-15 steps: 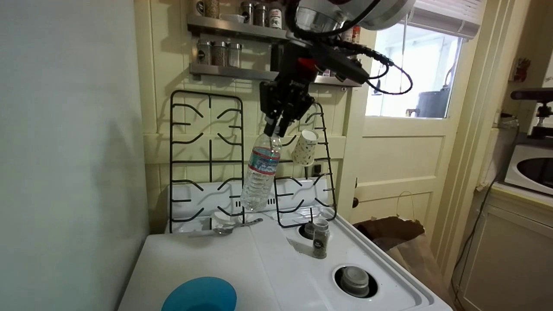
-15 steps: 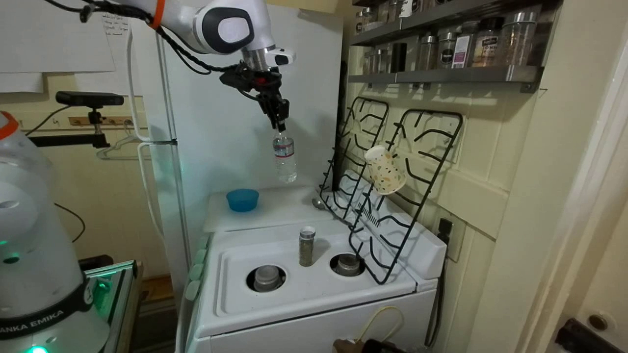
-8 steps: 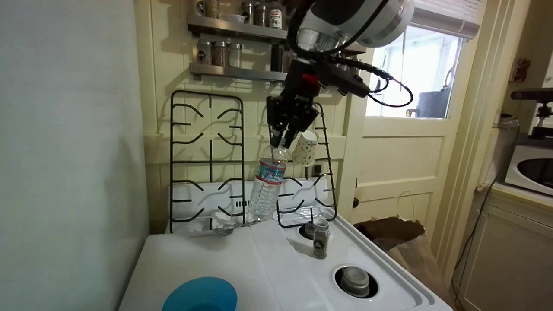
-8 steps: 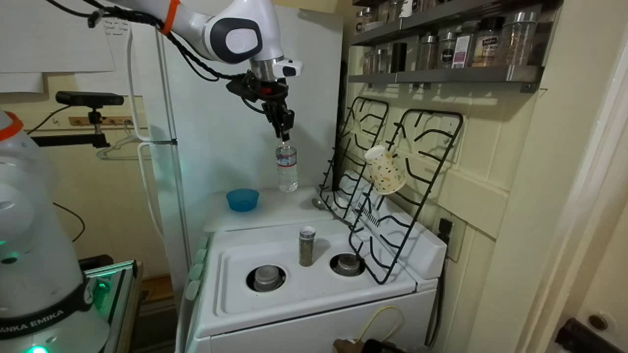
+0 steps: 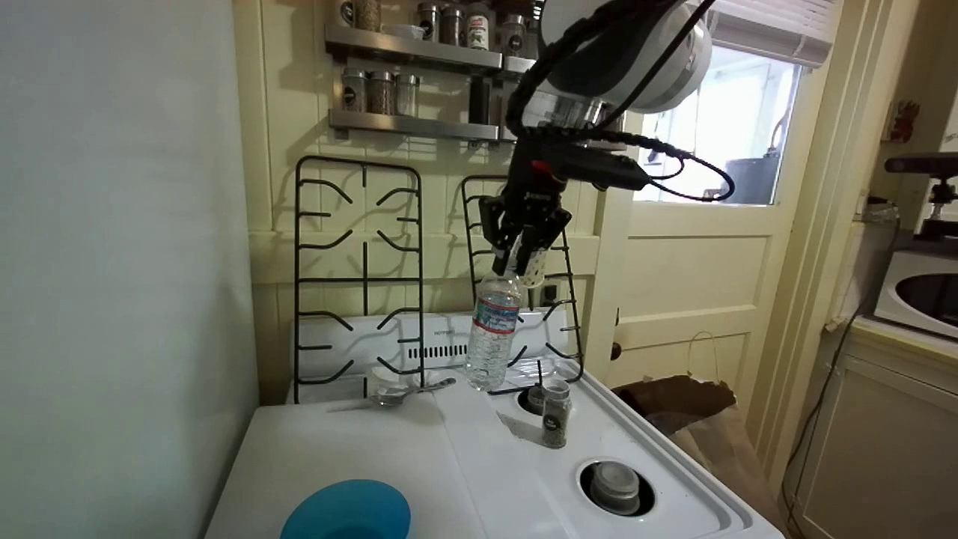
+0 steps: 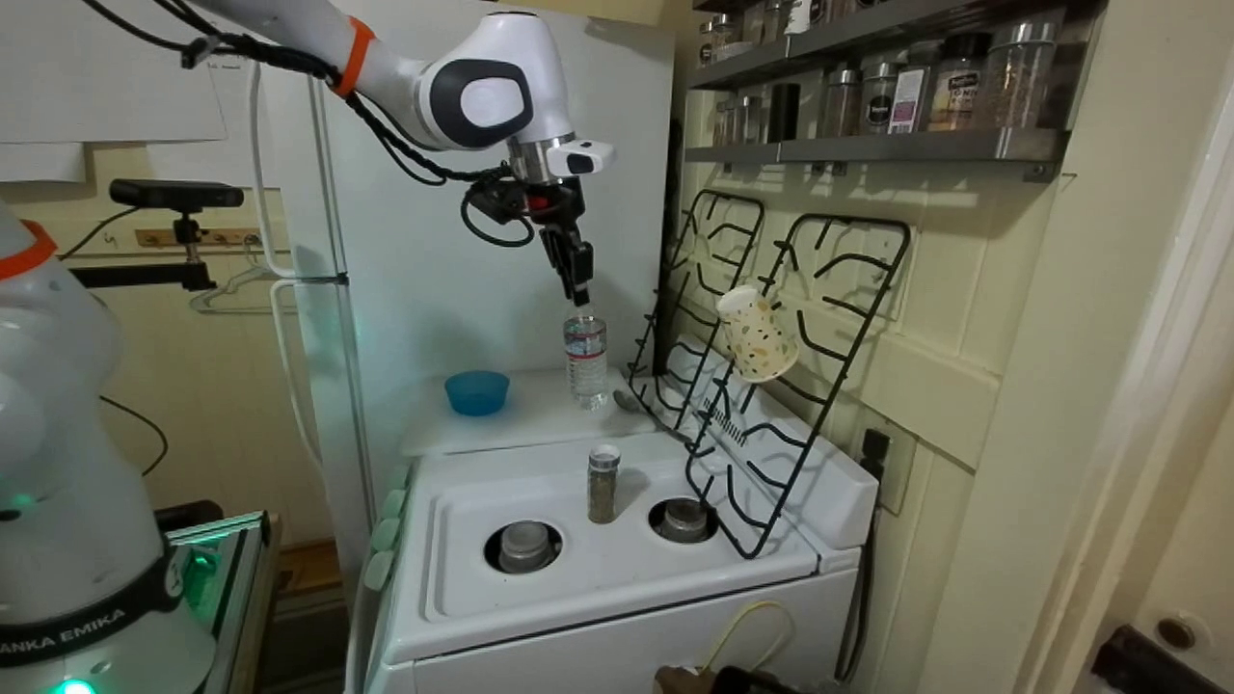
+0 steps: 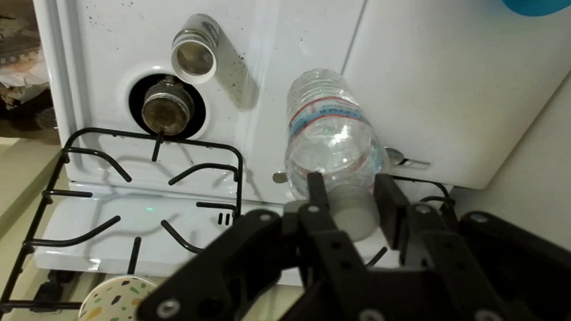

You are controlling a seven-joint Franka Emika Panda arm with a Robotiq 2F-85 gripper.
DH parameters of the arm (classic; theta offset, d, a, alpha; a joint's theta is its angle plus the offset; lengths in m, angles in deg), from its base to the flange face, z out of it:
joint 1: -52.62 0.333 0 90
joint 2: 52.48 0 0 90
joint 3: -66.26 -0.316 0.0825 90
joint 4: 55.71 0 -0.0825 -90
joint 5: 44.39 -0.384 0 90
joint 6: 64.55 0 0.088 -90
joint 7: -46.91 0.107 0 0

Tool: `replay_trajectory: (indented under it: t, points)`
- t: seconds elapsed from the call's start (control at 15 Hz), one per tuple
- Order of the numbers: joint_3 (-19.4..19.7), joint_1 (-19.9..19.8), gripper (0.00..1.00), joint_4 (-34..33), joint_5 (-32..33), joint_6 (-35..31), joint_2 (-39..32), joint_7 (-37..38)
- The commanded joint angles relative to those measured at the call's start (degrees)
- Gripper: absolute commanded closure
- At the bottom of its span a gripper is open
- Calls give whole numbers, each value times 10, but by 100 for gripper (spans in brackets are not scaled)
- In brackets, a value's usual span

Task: Take the bottle out of the blue bowl

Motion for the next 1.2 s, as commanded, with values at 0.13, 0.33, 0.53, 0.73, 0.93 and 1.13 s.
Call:
replay_trajectory:
  t: [0.13,0.33,0.53,0.73,0.93,1.13]
  points:
    - [26,-19,92,-37,-25,17,-45,0]
    - [27,-21,68,-24,-13,2,-43,-1]
    - [25,-24,92,-40,3,7,-64,11]
    - [22,-25,92,-68,31,9,-104,22]
    - [18,-18,92,-88,54,3,-136,33]
    - [12,-9,92,-106,68,-3,-163,43]
